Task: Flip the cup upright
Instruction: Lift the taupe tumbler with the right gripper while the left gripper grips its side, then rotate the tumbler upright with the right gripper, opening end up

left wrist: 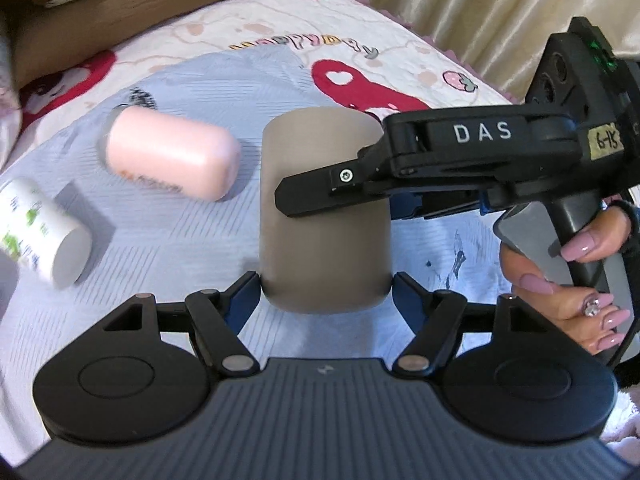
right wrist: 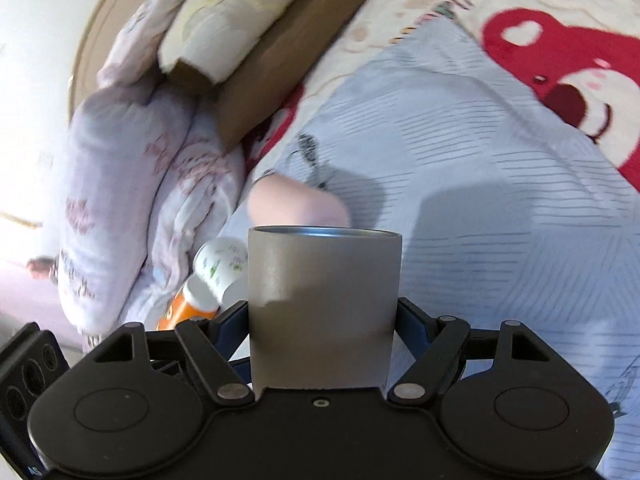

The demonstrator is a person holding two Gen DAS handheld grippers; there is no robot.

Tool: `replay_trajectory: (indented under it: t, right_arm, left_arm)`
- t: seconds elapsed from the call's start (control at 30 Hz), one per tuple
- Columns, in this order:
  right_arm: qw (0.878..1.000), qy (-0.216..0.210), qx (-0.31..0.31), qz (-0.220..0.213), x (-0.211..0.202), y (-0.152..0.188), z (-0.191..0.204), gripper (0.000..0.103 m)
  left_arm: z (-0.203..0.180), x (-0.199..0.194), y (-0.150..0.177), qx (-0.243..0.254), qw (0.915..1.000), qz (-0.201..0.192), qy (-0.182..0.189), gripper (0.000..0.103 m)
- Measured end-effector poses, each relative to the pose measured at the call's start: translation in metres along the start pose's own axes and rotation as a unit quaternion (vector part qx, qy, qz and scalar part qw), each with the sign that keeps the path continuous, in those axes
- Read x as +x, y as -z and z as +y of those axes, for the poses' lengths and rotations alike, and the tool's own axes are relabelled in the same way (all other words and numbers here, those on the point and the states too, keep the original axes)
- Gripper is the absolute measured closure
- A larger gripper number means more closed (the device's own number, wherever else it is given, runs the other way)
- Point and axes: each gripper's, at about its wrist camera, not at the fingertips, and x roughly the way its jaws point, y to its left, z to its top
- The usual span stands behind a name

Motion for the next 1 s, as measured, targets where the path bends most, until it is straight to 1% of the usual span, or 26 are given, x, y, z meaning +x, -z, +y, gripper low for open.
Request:
replay_trajectory:
  t: [0.07, 0.17, 0.33, 0.5, 0.63, 0.77, 0.9, 1.0]
  right_arm:
    - [0.999, -0.004, -0.032, -0.004, 0.000, 0.008, 0.012, 0.021]
    - [0.997, -0.008, -0.077, -0.001, 0.004, 0.018, 0.029, 0.022]
    - [0.993, -0.028, -0.116, 0.011, 0.015, 0.032, 0.049, 0.022]
    - [0.988, -0.044, -0.142, 0.026, 0.024, 0.048, 0.063, 0.022]
    - [0.983, -0.048, -0.173, 0.027, 0.030, 0.061, 0.075, 0.022]
    - [0.978, -0.041, -0.205, 0.020, 0.037, 0.064, 0.089, 0.022]
    - [0.967, -0.031, -0.252, 0.012, 0.044, 0.064, 0.103, 0.022]
    - [0.960, -0.029, -0.279, 0.009, 0.050, 0.065, 0.109, 0.022]
  left_arm:
    - [0.002, -0.010, 0.012, -0.003, 0.9999, -0.013, -0.008, 0.032]
    - [0.005, -0.021, 0.025, -0.010, 0.9995, -0.020, -0.023, 0.032]
    - [0.013, -0.037, 0.046, -0.014, 0.9982, -0.032, -0.048, 0.032]
    - [0.017, -0.051, 0.072, 0.005, 0.9961, -0.049, -0.073, 0.032]
    - [0.027, -0.060, 0.085, -0.008, 0.9952, -0.072, -0.065, 0.032]
    - [0.036, -0.065, 0.094, -0.018, 0.9925, -0.103, -0.062, 0.032]
    - [0.047, -0.067, 0.101, -0.034, 0.9896, -0.128, -0.055, 0.032]
    - [0.056, -0.065, 0.104, -0.049, 0.9880, -0.139, -0.048, 0.032]
